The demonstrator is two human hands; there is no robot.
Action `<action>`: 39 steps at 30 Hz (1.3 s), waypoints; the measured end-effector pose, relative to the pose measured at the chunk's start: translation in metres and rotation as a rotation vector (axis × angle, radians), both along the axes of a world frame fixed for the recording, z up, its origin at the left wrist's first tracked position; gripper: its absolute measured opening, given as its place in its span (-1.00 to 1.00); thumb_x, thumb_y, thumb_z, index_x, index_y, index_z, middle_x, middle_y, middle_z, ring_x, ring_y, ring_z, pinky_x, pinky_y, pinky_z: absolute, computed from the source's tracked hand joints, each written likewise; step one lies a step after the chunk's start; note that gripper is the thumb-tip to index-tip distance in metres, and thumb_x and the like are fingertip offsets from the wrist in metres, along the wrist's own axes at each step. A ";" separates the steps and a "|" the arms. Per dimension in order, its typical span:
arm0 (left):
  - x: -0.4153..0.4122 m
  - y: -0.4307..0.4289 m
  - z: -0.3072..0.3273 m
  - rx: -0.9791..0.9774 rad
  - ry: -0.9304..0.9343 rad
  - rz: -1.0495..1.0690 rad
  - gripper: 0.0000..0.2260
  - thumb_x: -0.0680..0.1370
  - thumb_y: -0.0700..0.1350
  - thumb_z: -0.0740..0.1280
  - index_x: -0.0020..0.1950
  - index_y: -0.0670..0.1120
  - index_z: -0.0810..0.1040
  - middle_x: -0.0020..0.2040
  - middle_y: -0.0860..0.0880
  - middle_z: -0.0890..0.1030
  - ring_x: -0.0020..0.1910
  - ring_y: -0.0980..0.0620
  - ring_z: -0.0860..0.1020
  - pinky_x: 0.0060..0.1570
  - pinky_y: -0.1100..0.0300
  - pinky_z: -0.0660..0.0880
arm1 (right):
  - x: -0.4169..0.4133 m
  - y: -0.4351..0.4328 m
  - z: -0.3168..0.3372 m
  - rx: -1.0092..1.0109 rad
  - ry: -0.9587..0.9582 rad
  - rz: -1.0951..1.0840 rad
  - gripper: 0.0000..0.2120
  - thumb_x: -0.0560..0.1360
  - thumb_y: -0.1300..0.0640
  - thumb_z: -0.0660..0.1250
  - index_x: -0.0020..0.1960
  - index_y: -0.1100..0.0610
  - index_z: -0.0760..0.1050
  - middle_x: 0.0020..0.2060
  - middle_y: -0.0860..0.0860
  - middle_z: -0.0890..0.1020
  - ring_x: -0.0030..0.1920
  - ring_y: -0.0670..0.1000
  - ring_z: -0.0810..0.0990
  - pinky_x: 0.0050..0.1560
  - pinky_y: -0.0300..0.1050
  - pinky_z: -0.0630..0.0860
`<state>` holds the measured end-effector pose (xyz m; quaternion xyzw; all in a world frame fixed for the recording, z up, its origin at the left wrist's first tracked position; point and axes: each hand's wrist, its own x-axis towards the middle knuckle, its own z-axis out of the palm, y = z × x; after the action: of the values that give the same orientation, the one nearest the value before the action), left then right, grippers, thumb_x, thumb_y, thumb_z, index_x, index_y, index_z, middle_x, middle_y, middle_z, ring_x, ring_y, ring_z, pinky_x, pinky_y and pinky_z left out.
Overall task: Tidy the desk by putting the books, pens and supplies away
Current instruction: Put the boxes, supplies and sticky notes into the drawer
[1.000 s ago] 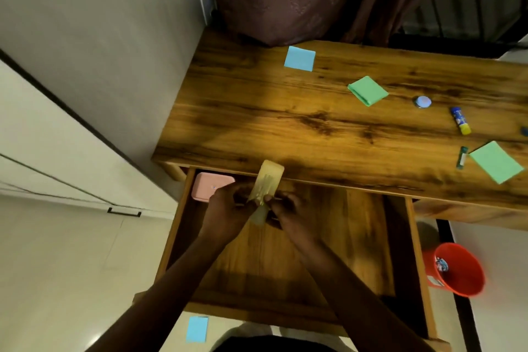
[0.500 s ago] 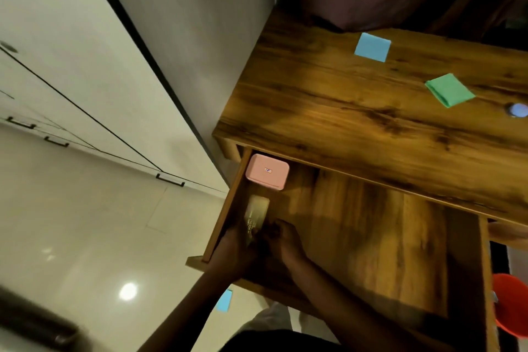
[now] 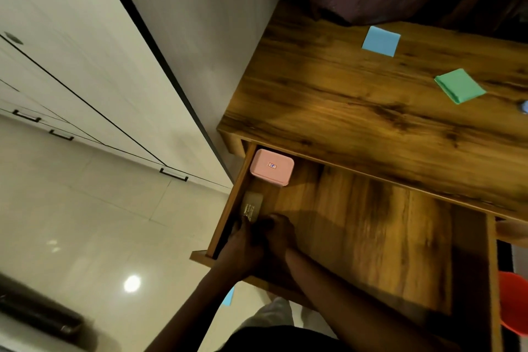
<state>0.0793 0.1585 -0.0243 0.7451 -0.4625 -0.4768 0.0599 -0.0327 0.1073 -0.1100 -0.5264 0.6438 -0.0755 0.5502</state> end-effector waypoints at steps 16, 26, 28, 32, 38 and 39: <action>-0.132 -0.083 0.050 -0.385 0.148 -0.208 -0.59 0.59 -0.05 0.38 0.44 0.07 0.44 0.39 0.07 0.49 0.26 0.11 0.53 0.17 0.20 0.50 | -0.202 -0.037 0.107 -0.172 -0.233 -0.499 -0.90 0.62 0.19 0.34 0.08 0.15 0.61 -0.02 0.07 0.73 -0.09 0.07 0.75 -0.07 -0.05 0.69; -0.305 -0.160 0.072 -0.501 0.195 -0.451 -0.57 0.54 0.02 0.41 0.40 0.02 0.51 0.31 0.03 0.59 0.26 0.04 0.59 0.22 0.13 0.54 | -0.376 -0.063 0.146 -0.474 -0.133 -0.781 -0.91 0.52 0.09 0.49 0.00 0.07 0.70 -0.10 -0.10 0.76 -0.05 -0.14 0.72 -0.03 -0.23 0.62; -0.336 -0.172 0.073 -0.521 0.197 -0.454 -0.57 0.53 0.04 0.42 0.38 0.00 0.52 0.29 0.01 0.60 0.22 0.03 0.60 0.18 0.13 0.57 | -0.410 -0.069 0.146 -0.494 -0.097 -0.790 -0.89 0.50 0.05 0.50 0.01 0.04 0.70 -0.08 -0.11 0.75 0.00 -0.12 0.71 0.07 -0.15 0.62; -0.390 -0.194 0.070 -0.556 0.187 -0.450 -0.58 0.53 0.07 0.40 0.37 0.03 0.53 0.25 0.00 0.62 0.13 0.02 0.63 0.08 0.14 0.58 | -0.471 -0.089 0.146 -0.566 0.062 -0.784 -0.87 0.53 0.13 0.43 0.07 0.10 0.67 -0.04 -0.06 0.73 -0.02 -0.14 0.68 -0.07 -0.33 0.53; -0.452 -0.223 0.060 -0.571 0.190 -0.391 -0.61 0.57 -0.03 0.41 0.39 0.01 0.52 0.33 0.03 0.58 0.23 0.06 0.58 0.16 0.10 0.58 | -0.541 -0.142 0.126 -0.520 0.364 -0.623 -0.69 0.54 0.04 0.44 0.21 0.18 0.59 0.08 0.14 0.69 0.06 0.15 0.67 0.02 -0.08 0.56; -0.459 -0.229 0.058 -0.575 0.177 -0.394 -0.61 0.57 -0.02 0.41 0.40 0.02 0.51 0.34 0.04 0.57 0.23 0.06 0.58 0.17 0.11 0.57 | -0.547 -0.150 0.122 -0.518 0.435 -0.577 -0.69 0.54 0.05 0.41 0.22 0.19 0.58 0.08 0.18 0.67 0.06 0.19 0.65 0.05 -0.02 0.55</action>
<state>-0.3801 -0.0708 0.0341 0.5500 -0.7055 -0.3925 0.2138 -0.5799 -0.0429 0.0125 -0.4493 0.8250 -0.2724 0.2083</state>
